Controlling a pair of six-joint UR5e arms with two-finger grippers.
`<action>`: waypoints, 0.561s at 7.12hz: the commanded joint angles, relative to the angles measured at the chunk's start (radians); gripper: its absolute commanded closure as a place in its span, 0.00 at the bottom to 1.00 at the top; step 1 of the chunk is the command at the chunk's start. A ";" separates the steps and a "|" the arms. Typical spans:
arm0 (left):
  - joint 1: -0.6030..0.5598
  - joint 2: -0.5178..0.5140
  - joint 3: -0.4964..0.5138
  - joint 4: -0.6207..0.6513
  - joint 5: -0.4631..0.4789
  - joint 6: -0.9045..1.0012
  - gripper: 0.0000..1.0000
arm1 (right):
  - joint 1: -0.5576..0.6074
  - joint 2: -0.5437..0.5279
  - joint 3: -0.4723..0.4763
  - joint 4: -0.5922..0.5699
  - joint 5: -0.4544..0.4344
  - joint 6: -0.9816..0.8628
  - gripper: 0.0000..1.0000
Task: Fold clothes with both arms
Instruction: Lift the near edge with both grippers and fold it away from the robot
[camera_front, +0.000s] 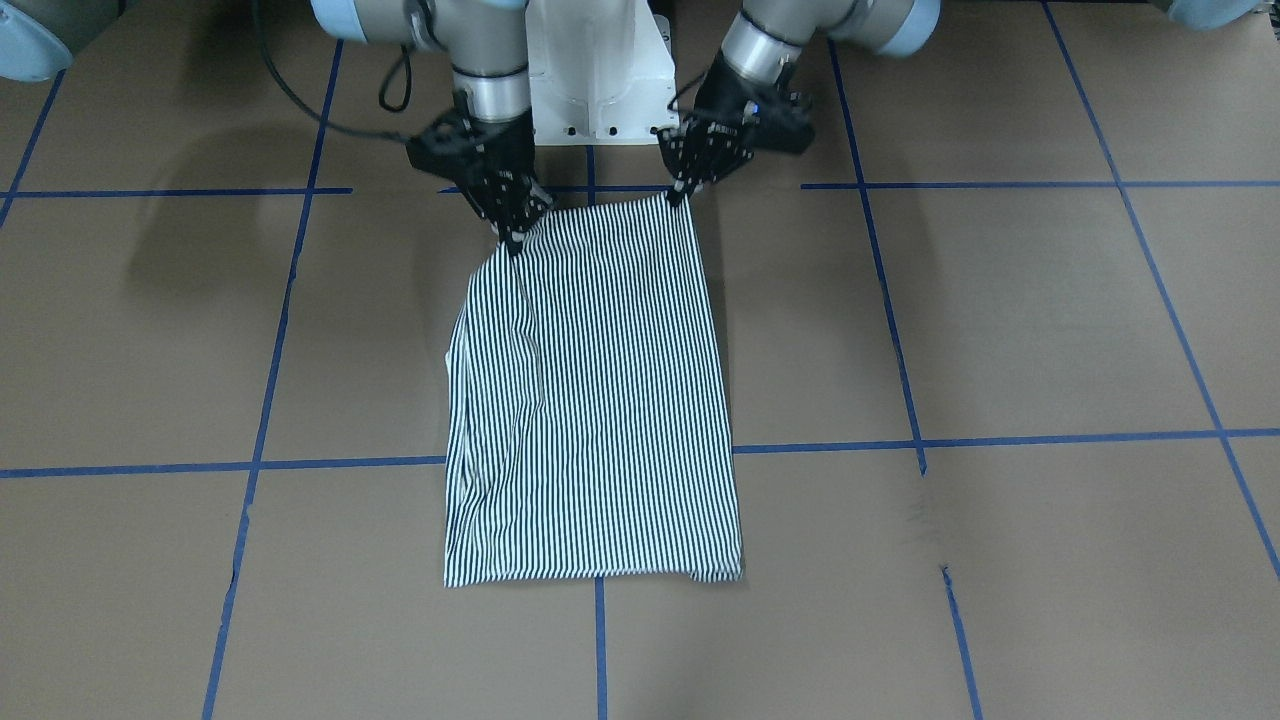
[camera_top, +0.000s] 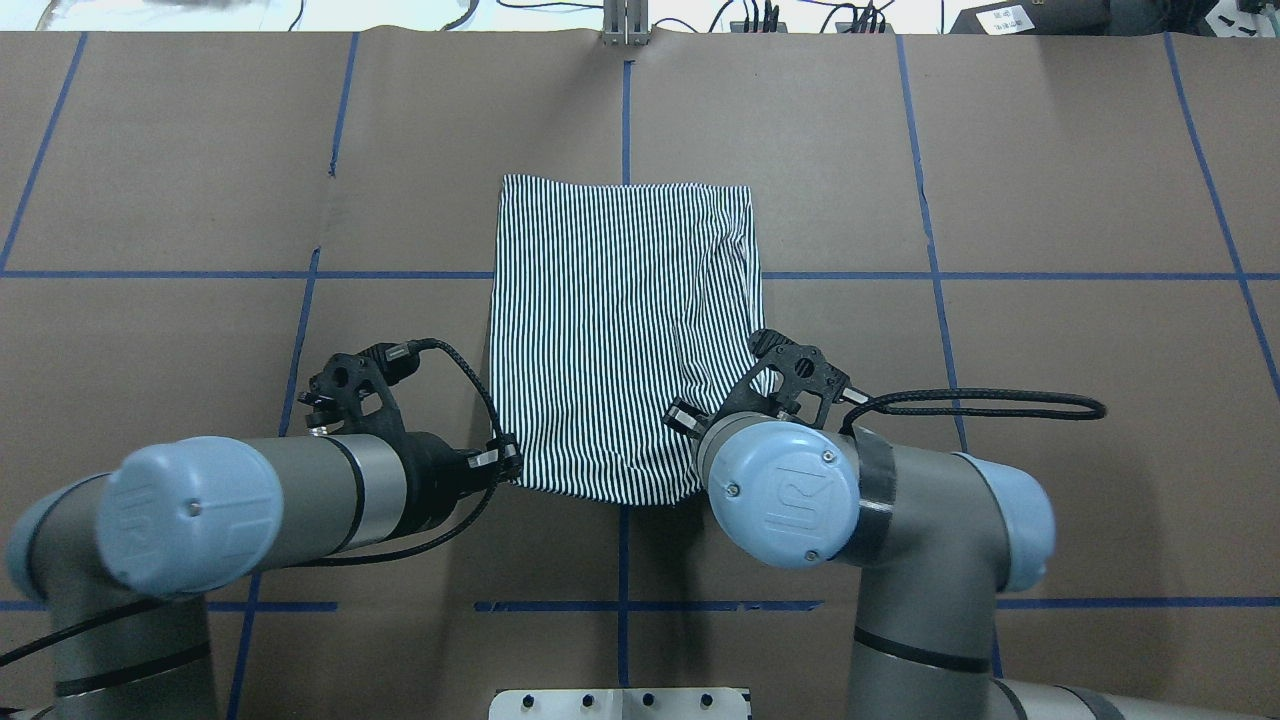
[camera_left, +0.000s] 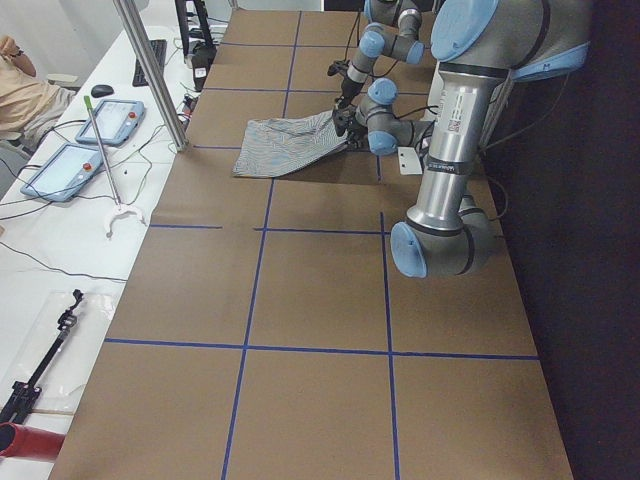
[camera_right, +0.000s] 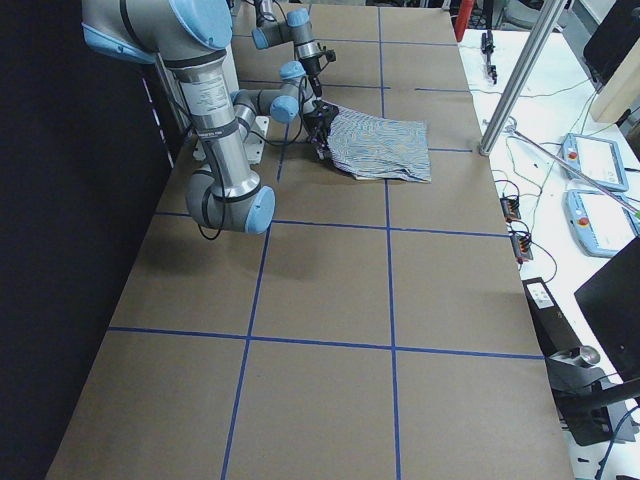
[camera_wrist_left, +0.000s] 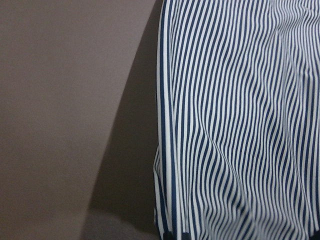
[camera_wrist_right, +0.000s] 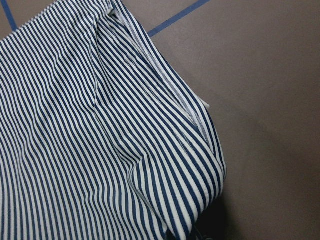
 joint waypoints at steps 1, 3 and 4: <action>0.006 -0.022 -0.257 0.317 -0.046 0.001 1.00 | -0.023 0.008 0.215 -0.192 0.025 0.005 1.00; -0.008 -0.077 -0.139 0.326 -0.040 0.025 1.00 | -0.031 0.035 0.124 -0.180 0.020 -0.001 1.00; -0.064 -0.129 -0.037 0.323 -0.042 0.081 1.00 | -0.011 0.063 0.063 -0.153 0.016 -0.012 1.00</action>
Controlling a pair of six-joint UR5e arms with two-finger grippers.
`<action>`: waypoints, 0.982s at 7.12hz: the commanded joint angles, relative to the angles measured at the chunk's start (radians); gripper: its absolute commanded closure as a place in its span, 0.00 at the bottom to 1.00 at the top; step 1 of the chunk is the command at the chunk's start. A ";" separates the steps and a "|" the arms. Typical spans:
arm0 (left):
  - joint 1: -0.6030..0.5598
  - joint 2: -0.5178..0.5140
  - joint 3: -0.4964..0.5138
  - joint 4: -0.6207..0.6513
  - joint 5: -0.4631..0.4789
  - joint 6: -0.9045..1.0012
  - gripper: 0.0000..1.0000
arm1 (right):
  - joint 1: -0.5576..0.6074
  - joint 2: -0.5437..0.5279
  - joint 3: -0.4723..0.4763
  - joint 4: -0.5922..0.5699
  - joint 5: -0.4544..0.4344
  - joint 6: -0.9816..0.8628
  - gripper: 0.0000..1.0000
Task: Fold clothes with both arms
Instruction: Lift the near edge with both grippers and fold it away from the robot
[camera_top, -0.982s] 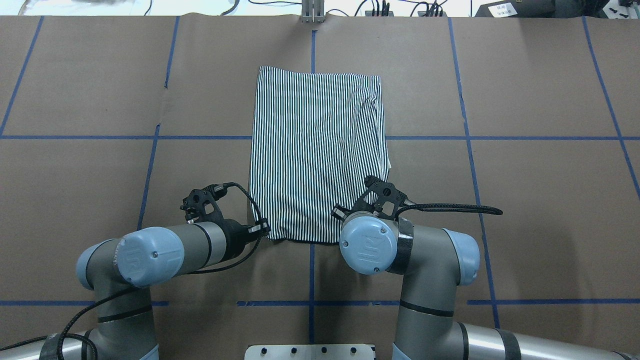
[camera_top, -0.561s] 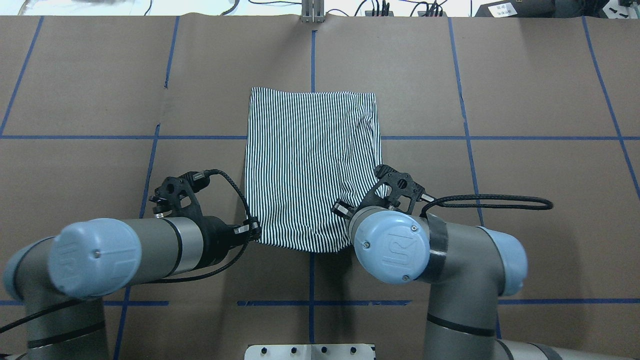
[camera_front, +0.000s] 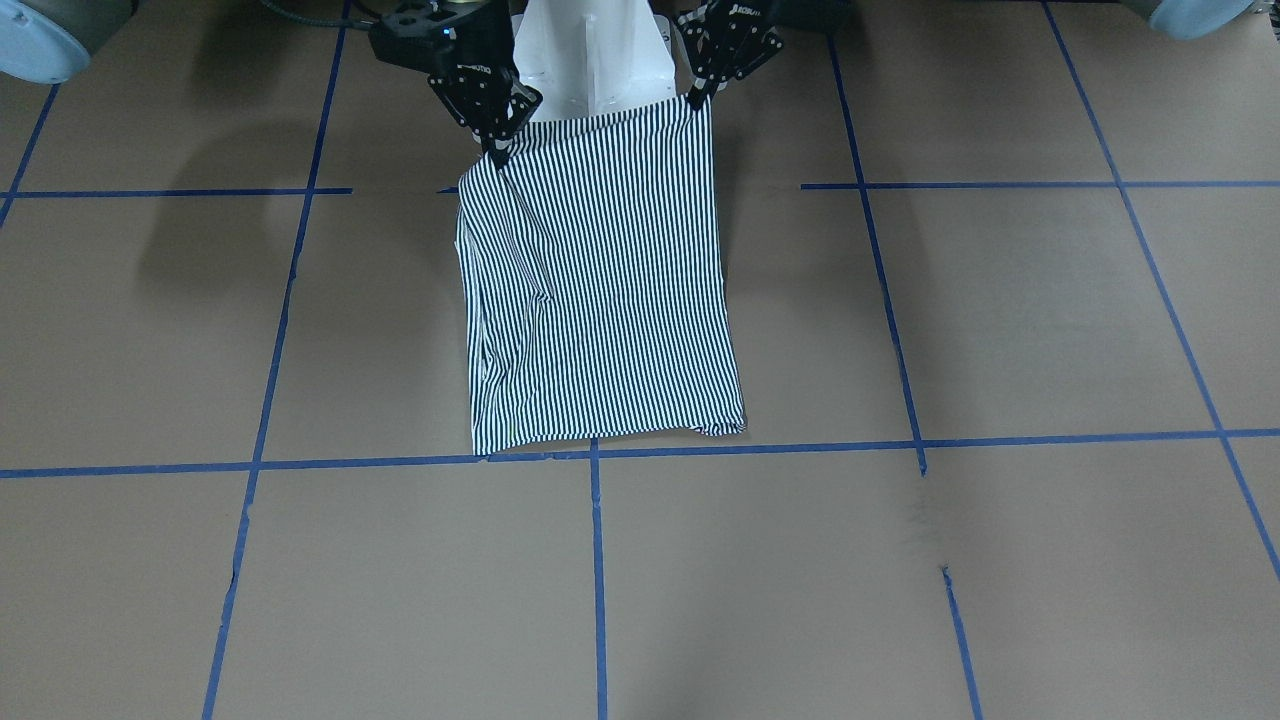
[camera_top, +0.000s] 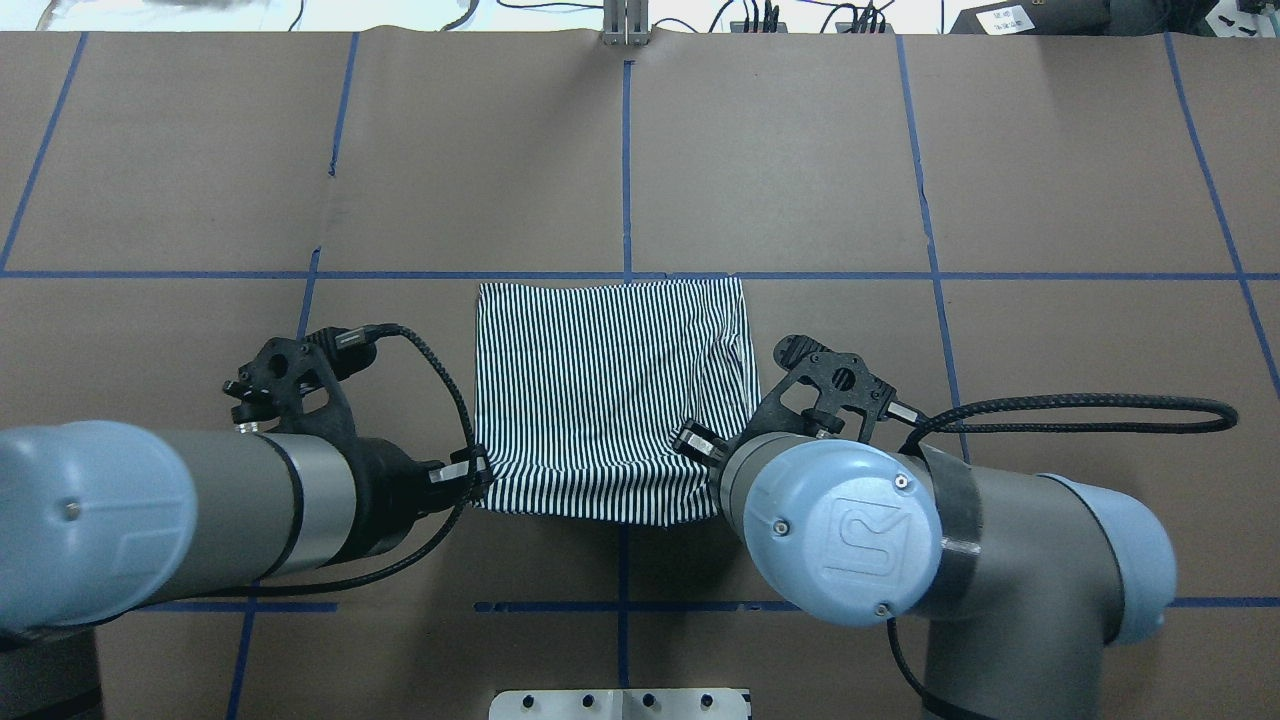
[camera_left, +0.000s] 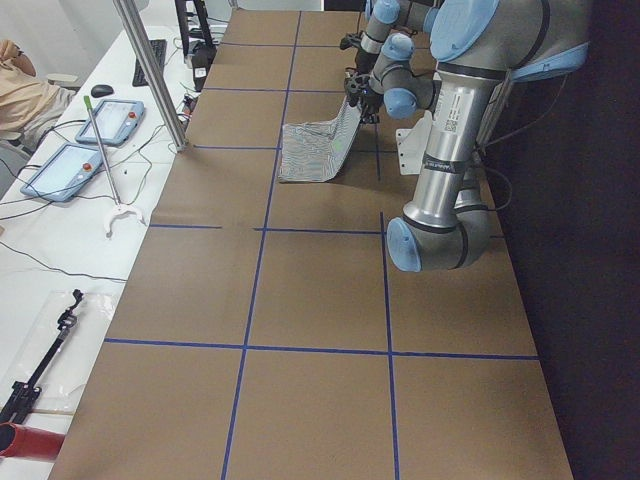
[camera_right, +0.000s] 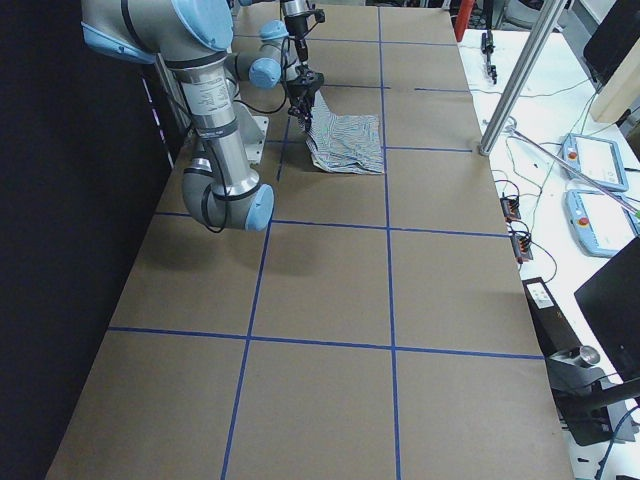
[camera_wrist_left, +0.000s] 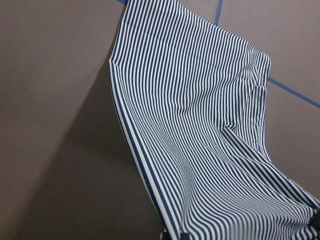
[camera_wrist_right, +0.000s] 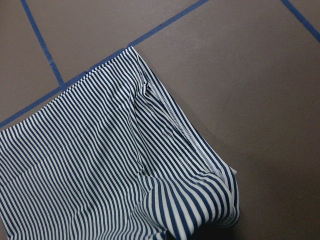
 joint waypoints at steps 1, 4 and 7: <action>-0.107 -0.087 0.202 -0.021 -0.002 0.111 1.00 | 0.058 0.031 -0.147 0.105 -0.003 -0.016 1.00; -0.239 -0.131 0.432 -0.188 -0.006 0.210 1.00 | 0.191 0.142 -0.426 0.251 0.005 -0.102 1.00; -0.250 -0.157 0.558 -0.265 -0.005 0.219 1.00 | 0.217 0.213 -0.653 0.428 0.004 -0.120 1.00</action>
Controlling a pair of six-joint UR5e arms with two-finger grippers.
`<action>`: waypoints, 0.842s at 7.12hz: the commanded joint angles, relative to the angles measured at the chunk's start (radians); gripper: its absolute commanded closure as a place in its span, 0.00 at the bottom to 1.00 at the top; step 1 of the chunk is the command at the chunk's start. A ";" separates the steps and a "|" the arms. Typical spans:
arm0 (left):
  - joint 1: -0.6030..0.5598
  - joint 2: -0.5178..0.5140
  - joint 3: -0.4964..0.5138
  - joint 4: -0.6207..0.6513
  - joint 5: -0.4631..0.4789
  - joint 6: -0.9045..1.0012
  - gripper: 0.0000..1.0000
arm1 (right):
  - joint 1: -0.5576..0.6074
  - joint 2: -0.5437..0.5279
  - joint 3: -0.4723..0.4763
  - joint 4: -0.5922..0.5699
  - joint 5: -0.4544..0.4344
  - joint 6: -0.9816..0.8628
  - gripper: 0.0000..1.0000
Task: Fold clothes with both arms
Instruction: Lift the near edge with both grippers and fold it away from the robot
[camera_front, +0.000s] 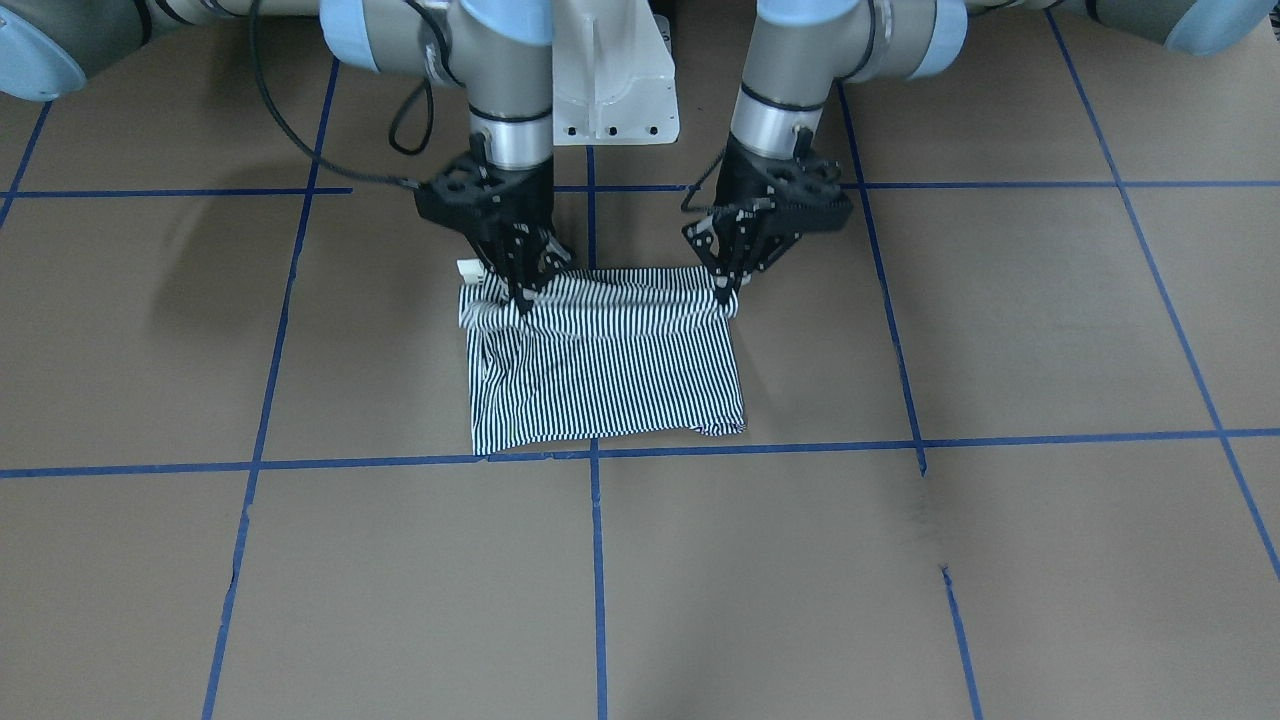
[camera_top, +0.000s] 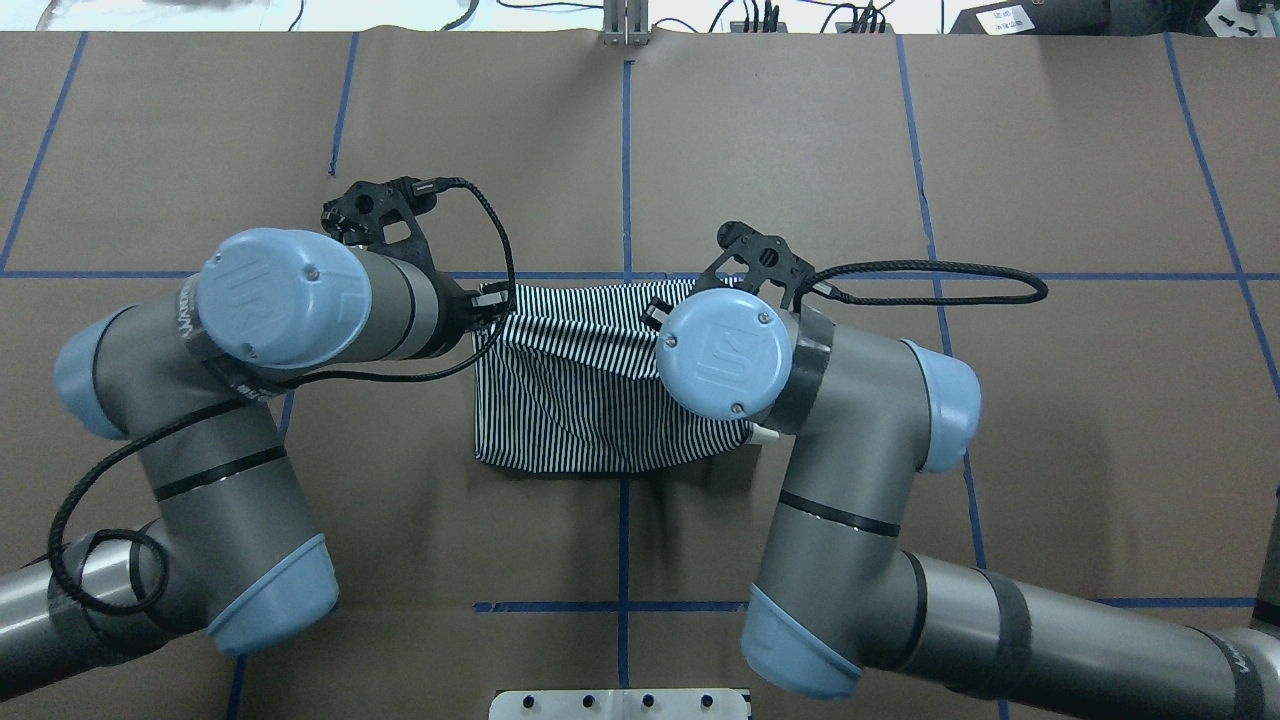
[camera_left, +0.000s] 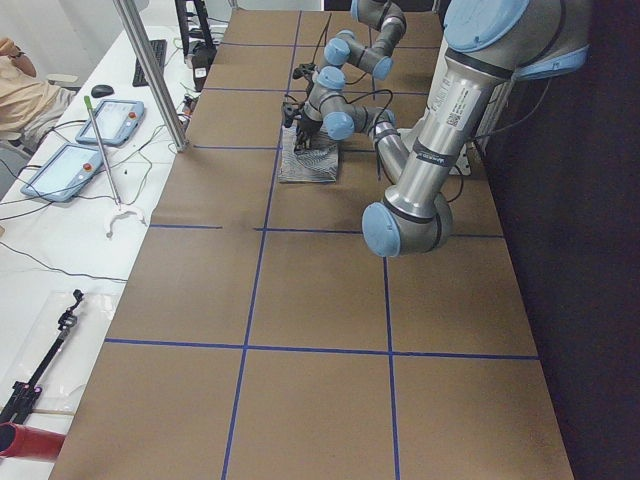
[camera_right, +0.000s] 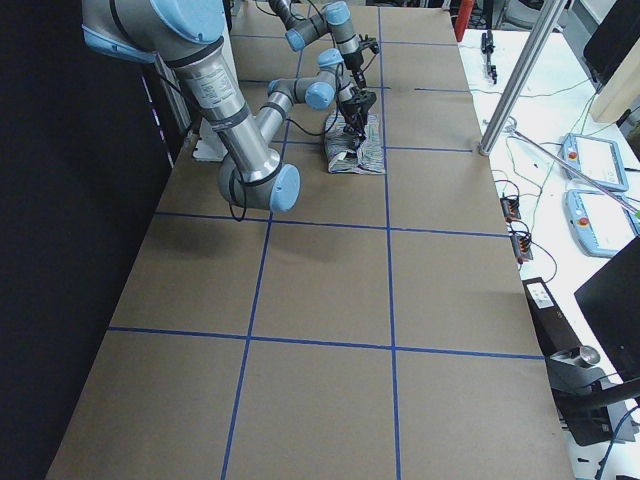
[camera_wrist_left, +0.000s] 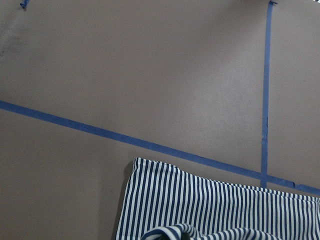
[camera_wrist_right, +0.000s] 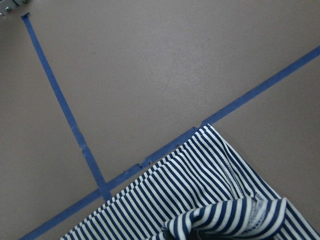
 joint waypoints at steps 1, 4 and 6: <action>-0.003 -0.009 0.059 -0.030 0.002 0.004 1.00 | 0.011 0.024 -0.075 0.052 0.000 -0.018 1.00; -0.003 -0.013 0.143 -0.107 0.003 0.004 1.00 | 0.011 0.026 -0.106 0.053 0.000 -0.025 1.00; -0.003 -0.013 0.150 -0.115 0.000 0.010 0.49 | 0.011 0.027 -0.129 0.085 -0.005 -0.136 0.01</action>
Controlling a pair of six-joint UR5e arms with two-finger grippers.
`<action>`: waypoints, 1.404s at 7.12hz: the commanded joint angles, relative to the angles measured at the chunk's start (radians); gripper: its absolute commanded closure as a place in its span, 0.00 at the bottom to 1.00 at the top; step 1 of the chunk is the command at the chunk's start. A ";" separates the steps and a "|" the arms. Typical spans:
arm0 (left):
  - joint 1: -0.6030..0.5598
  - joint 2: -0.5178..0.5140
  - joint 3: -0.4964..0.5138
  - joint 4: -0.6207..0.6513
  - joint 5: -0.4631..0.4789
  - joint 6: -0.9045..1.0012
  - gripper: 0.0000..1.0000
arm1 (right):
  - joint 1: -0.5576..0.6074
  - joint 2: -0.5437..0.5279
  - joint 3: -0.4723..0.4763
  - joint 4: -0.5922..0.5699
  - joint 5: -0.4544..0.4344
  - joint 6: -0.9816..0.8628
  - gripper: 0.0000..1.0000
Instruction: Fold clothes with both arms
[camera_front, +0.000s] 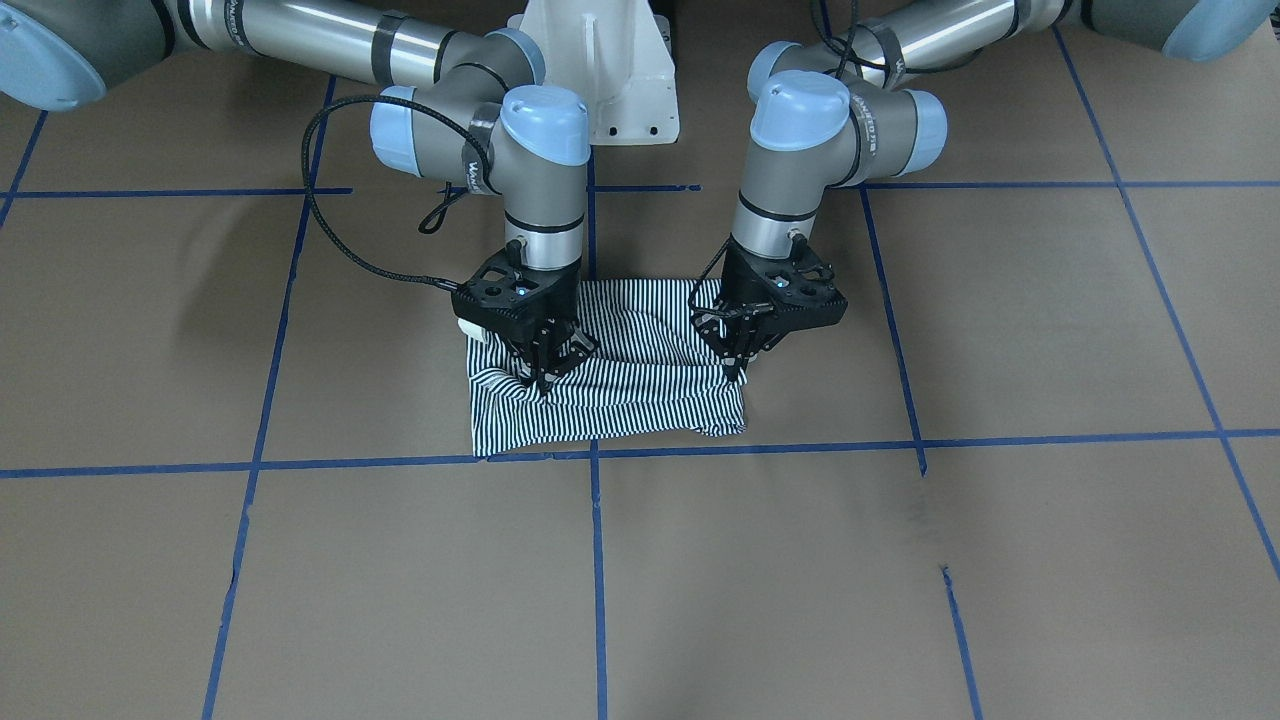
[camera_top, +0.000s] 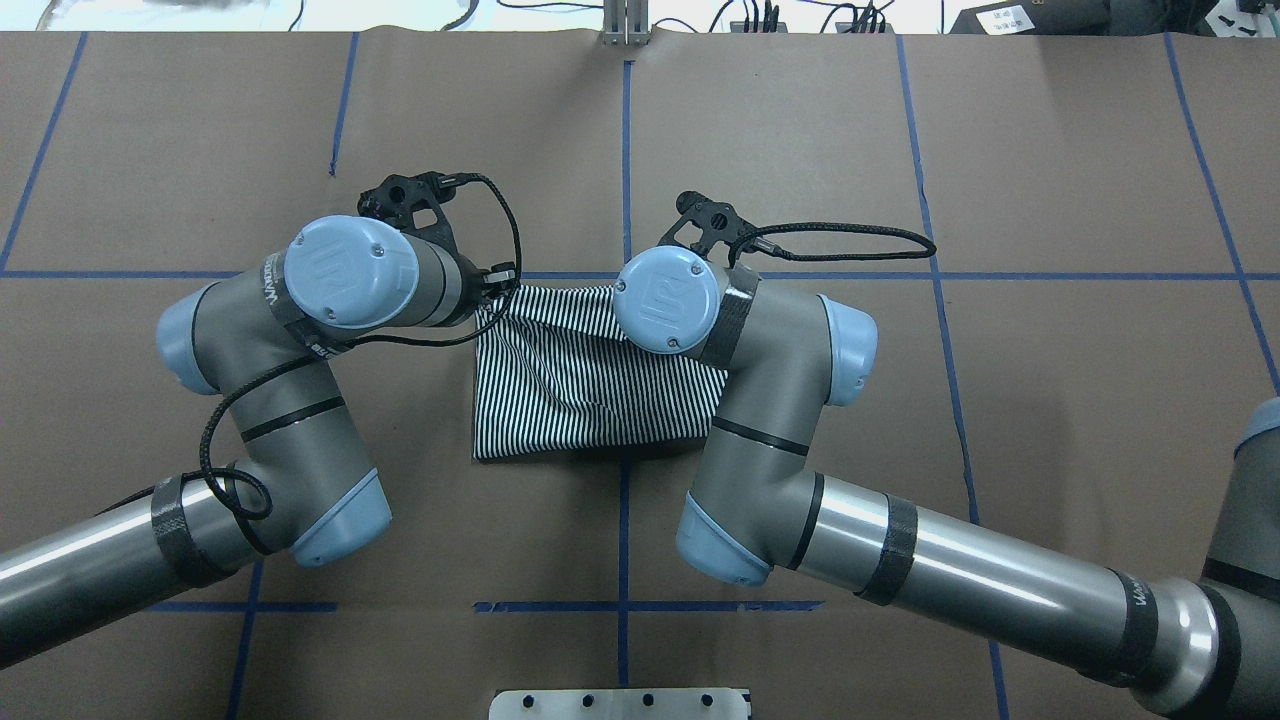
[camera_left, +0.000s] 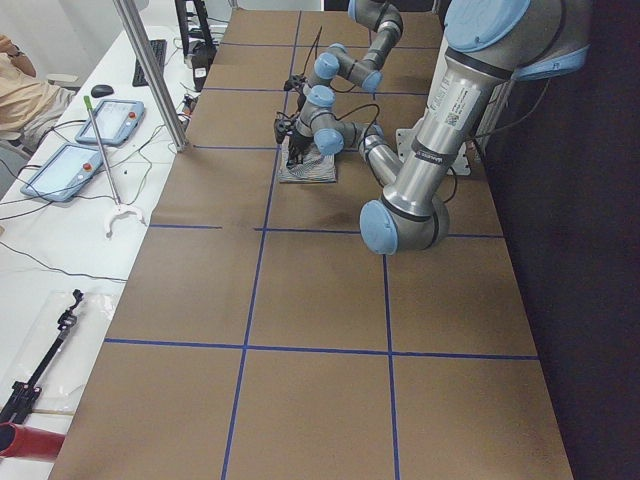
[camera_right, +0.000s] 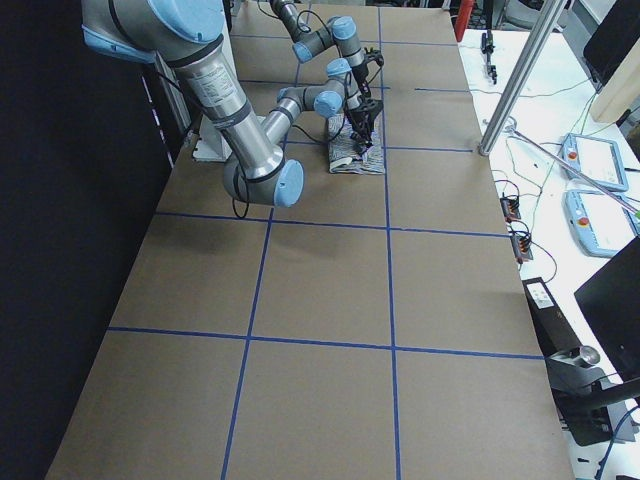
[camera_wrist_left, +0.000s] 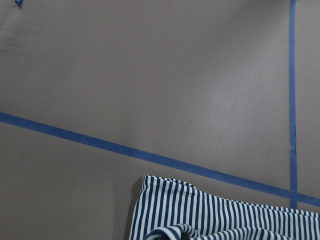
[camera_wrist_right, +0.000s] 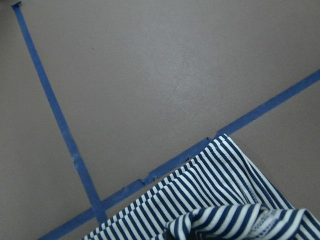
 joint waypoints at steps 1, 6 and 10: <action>-0.006 0.002 -0.006 -0.006 -0.005 0.117 0.00 | 0.011 0.001 -0.023 0.046 -0.002 -0.129 0.00; -0.209 0.056 -0.049 -0.009 -0.244 0.520 0.00 | -0.012 0.026 -0.010 0.028 0.090 -0.353 0.00; -0.207 0.054 -0.049 -0.009 -0.244 0.508 0.00 | -0.047 0.032 -0.041 -0.049 0.053 -0.489 0.00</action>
